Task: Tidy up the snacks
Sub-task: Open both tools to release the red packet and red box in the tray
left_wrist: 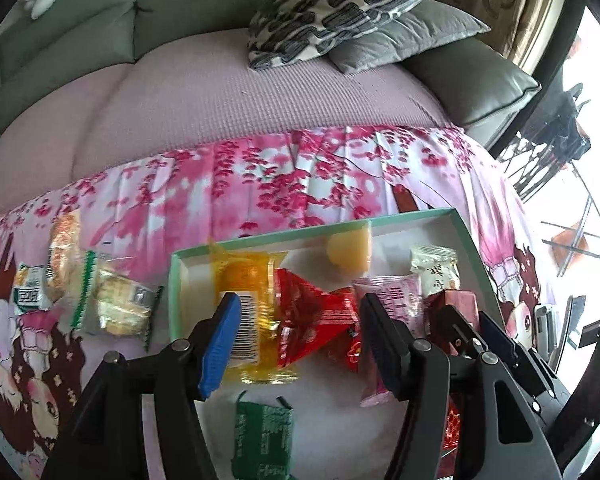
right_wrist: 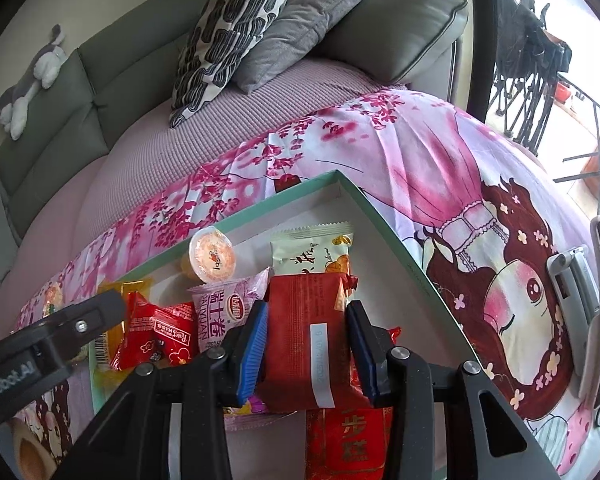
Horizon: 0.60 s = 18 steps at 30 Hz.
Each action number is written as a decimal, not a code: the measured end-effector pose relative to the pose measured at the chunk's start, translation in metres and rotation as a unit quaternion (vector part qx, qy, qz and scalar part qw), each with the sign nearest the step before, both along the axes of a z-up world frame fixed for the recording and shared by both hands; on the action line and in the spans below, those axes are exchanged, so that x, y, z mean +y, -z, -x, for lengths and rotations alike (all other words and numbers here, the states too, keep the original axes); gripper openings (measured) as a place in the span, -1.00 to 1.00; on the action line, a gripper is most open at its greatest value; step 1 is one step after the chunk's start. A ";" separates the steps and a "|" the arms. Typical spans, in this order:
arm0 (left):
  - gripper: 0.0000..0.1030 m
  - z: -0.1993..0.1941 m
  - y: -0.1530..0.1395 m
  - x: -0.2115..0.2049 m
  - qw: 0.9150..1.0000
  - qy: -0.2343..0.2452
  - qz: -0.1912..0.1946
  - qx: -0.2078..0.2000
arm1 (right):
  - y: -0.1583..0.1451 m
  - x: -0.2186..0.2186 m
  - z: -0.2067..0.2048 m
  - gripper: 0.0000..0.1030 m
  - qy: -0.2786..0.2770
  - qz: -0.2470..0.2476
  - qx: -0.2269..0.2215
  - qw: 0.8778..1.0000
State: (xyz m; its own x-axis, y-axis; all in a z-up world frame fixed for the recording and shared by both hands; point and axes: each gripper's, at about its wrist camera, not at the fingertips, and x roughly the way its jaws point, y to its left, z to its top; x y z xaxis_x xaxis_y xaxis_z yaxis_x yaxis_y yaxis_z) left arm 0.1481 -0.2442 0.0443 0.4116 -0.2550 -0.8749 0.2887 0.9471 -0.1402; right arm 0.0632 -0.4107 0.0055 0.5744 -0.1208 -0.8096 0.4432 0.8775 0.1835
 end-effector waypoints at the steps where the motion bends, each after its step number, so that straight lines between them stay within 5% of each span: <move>1: 0.28 0.001 -0.001 0.003 1.000 -0.005 -0.003 -0.002 | 0.000 0.000 0.000 0.01 -0.001 -0.001 -0.001 1.000; 10: 0.33 -0.002 0.016 0.043 0.996 -0.083 -0.035 -0.003 | -0.006 0.011 -0.002 0.54 -0.027 0.020 -0.003 0.999; 13: 0.58 -0.002 0.024 0.056 0.993 -0.109 -0.040 0.001 | -0.010 0.020 -0.002 0.77 -0.034 0.027 -0.008 0.999; 18: 0.59 -0.002 0.036 0.078 0.988 -0.145 -0.046 0.012 | -0.016 0.034 -0.003 0.88 -0.039 0.024 -0.008 0.999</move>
State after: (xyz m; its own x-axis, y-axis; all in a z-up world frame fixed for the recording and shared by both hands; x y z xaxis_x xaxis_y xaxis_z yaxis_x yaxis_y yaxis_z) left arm 0.1501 -0.1667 0.0081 0.4345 -0.0478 -0.8994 0.0005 0.9986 -0.0528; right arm 0.0657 -0.3769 0.0212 0.5968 -0.1132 -0.7944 0.3696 0.9175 0.1470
